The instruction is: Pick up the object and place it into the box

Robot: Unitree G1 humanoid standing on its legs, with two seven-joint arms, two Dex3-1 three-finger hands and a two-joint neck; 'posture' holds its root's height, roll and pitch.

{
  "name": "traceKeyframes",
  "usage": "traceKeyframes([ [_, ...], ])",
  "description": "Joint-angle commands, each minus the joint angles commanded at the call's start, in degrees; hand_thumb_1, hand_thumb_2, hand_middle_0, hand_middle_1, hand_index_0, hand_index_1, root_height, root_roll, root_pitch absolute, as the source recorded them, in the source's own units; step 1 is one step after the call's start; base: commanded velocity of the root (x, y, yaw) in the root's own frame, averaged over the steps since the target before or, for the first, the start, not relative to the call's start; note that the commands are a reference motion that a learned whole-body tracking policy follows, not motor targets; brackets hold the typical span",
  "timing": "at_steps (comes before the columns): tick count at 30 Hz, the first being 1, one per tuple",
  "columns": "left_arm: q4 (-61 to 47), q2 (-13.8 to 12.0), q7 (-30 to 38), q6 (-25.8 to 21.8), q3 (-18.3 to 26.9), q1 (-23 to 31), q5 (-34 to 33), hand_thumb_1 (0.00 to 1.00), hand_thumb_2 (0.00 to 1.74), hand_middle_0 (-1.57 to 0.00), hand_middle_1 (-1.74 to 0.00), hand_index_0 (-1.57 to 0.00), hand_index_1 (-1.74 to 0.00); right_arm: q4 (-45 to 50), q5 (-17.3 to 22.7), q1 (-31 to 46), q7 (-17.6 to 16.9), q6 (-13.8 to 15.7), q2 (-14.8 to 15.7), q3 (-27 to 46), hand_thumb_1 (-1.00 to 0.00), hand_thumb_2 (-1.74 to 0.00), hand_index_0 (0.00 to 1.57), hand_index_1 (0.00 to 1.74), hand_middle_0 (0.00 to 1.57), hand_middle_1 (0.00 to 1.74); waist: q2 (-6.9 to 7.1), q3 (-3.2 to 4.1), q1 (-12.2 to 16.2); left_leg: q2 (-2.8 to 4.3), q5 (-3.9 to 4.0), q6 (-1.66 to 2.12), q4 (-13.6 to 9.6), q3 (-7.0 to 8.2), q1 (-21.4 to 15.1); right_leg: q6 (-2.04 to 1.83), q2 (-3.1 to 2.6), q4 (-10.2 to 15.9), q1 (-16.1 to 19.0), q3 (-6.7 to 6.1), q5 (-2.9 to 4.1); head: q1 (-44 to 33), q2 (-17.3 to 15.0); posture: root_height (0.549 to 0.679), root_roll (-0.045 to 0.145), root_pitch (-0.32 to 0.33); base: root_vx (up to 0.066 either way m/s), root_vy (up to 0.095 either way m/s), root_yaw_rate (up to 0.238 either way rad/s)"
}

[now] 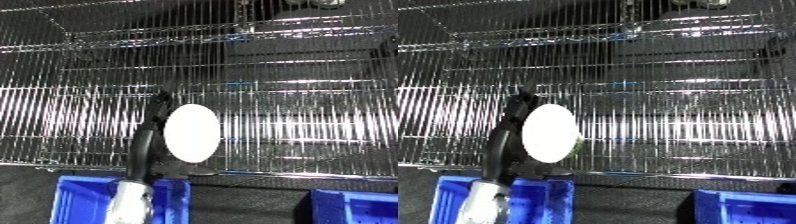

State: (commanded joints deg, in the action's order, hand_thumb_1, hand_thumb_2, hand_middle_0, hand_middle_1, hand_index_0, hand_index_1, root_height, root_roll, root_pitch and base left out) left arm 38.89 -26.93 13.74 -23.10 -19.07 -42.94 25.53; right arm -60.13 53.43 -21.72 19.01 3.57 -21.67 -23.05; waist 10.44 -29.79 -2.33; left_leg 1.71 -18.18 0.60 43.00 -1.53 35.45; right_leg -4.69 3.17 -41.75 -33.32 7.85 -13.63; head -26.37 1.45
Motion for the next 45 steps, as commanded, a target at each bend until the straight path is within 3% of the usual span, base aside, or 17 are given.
traceKeyframes([
  [13, 3.2, 0.3, -1.4, 1.2, 0.7, -2.6, 3.2, 0.9, 1.57, -1.41, -1.57, -1.41, -1.57, 2.5, -0.1, 1.0, -1.5, 1.2, 0.9, -1.1, 0.0, 0.0, 0.0, 0.0, 0.0, 0.0, 0.27, 0.0, 1.1, 0.03, -0.07, 0.22, -0.8, 0.27, -0.7, -0.08, -0.08, 0.9, 0.3, -0.26, 0.06, -1.3, 0.0, 0.636, -0.013, 0.134, -0.004, -0.001, -0.003],
  [19, 3.2, 0.9, -5.5, 1.5, 2.1, -1.3, 11.1, 0.9, 1.57, -1.41, -1.57, -1.41, -1.57, 2.5, -0.4, 1.2, -2.3, 1.1, 1.4, -1.1, 0.0, 0.0, 0.0, 0.0, 0.0, 0.0, -0.4, 0.0, 0.8, -0.39, 0.27, 0.36, -2.0, 0.17, -1.7, 0.02, 0.26, 1.4, 0.9, -0.16, -0.18, -1.6, -0.5, 0.637, -0.007, 0.132, -0.02, 0.011, 0.066],
  [27, -1.3, 2.5, -11.0, -2.7, 7.4, 5.7, 24.9, 0.9, 1.57, -1.41, -1.57, -1.41, -1.57, 0.5, -0.5, 2.9, -2.5, 3.2, 2.6, 1.0, 0.0, 0.0, 0.0, 0.0, 0.0, 0.0, -2.12, 0.0, -1.6, -1.6, 0.84, 0.55, -4.0, -0.59, -3.8, 0.28, 1.67, 1.9, 2.7, 0.97, -0.79, 1.7, -1.3, 0.64, 0.006, 0.121, -0.017, -0.014, 0.169],
  [31, -3.9, 2.6, -11.4, -6.2, 10.3, 9.8, 25.5, 0.9, 1.57, -1.41, -1.57, -1.41, -1.57, 0.6, -0.1, 4.1, -3.1, 4.1, 2.8, 1.9, 0.0, 0.0, 0.0, 0.0, 0.0, 0.0, -2.75, 0.0, -2.9, -2.19, 1.02, 0.61, -4.5, -1.03, -4.4, 0.54, 2.28, 1.9, 3.4, 1.64, -1.24, 2.4, -2.0, 0.641, 0.012, 0.115, -0.005, -0.03, 0.19],
  [32, -6.5, 2.4, -10.9, -8.5, 12.3, 12.8, 25.2, 0.9, 1.57, -1.41, -1.57, -1.41, -1.57, 0.7, 0.2, 5.4, -3.3, 4.7, 2.8, 2.5, 0.0, 0.0, 0.0, 0.0, 0.0, 0.0, -3.23, 0.0, -3.9, -2.64, 1.25, 0.65, -5.1, -1.43, -4.9, 0.74, 2.69, 1.8, 4.0, 2.13, -1.65, 2.8, -2.4, 0.642, 0.015, 0.111, 0.008, -0.023, 0.206],
  [38, -13.4, 1.3, -7.5, -13.1, 18.0, 20.0, 23.9, 0.9, 1.57, -1.41, -1.57, -1.41, -1.57, -0.3, 1.9, 8.6, -2.9, 6.0, 2.5, 4.3, 0.0, 0.0, 0.0, 0.0, 0.0, 0.0, -4.56, 0.0, -7.0, -4.2, 2.22, 0.63, -7.1, -2.66, -5.9, 1.37, 3.7, 1.6, 5.5, 3.84, -2.93, 2.3, -4.3, 0.643, 0.025, 0.105, 0.005, -0.035, 0.232],
  [45, -8.5, -1.1, -1.7, -14.8, 23.8, 24.2, 24.6, 0.9, 1.57, -1.41, -1.57, -1.41, -1.57, -3.0, 2.5, 9.4, -1.5, 6.5, 2.2, 6.2, 0.0, 0.0, 0.0, 0.0, 0.0, 0.0, -5.57, 0.0, -8.8, -5.41, 2.71, 0.56, -7.3, -3.41, -6.3, 1.87, 4.46, 0.9, 6.5, 5.25, -4.09, -1.8, -6.7, 0.643, 0.033, 0.095, 0.004, -0.017, 0.166],
])
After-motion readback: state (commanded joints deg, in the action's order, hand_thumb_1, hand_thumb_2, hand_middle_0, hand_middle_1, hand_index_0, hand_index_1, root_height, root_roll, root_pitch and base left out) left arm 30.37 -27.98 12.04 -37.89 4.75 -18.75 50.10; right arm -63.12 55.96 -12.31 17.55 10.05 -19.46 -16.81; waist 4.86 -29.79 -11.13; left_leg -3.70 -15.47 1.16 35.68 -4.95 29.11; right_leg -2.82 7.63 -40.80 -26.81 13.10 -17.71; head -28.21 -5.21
